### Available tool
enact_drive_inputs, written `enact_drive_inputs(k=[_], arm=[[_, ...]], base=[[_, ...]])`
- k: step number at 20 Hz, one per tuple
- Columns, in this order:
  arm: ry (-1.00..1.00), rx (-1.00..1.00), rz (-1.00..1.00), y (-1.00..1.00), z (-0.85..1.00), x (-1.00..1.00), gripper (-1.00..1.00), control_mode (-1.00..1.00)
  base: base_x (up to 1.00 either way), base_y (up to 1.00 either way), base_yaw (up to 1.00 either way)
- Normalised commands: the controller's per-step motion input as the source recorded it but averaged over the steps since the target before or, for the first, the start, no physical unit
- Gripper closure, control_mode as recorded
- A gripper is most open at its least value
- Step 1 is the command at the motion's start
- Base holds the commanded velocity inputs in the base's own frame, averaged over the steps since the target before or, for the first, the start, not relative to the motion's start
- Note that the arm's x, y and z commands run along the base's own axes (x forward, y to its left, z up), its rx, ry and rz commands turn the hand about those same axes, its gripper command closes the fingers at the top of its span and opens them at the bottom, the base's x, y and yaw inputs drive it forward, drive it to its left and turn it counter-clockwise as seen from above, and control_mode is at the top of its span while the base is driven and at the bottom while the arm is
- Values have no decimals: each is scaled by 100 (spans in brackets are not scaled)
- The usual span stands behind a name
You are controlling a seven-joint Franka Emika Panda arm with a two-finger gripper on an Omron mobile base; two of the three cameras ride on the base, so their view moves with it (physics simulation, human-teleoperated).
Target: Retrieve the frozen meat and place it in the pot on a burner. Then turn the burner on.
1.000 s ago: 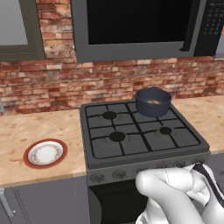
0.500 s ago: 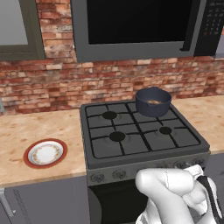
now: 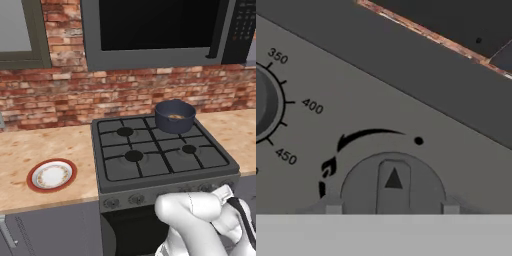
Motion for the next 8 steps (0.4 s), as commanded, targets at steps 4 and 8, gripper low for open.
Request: enact_drive_inputs(k=[4, 8], arm=[[-25, -63, 52, 0, 0, -5, 100, -100], [-37, -69, 58, 0, 0, -15, 100, -100]], base=[[0, 0, 0], [0, 0, 0]])
